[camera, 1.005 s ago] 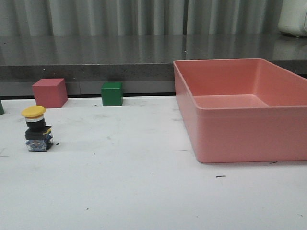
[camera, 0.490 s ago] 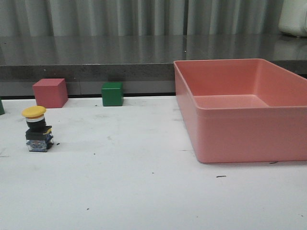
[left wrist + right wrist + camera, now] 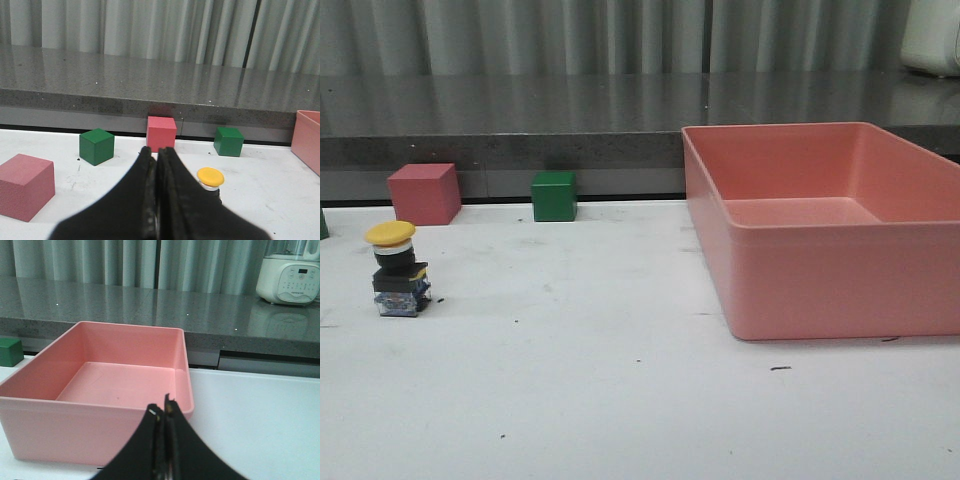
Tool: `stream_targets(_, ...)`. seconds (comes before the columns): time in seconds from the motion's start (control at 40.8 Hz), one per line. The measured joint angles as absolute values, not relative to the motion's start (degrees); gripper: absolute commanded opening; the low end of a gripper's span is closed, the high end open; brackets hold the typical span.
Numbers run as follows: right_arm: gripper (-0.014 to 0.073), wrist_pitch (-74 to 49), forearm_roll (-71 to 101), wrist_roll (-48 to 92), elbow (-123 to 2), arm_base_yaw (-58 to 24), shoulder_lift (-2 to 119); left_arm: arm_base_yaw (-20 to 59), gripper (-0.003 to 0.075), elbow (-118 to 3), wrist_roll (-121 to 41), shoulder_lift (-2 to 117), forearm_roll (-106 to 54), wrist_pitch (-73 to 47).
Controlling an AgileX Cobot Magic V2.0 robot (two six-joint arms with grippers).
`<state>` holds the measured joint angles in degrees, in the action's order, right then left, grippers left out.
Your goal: Place and stand button with both arms
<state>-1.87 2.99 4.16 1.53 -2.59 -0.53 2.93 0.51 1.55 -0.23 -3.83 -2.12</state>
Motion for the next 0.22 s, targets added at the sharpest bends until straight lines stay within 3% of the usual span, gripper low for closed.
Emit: stream_targets(0.221,-0.0056,-1.6,3.0,4.2,1.5,-2.6,-0.5,2.9,-0.0020,0.5,1.6,-0.2,-3.8,-2.1)
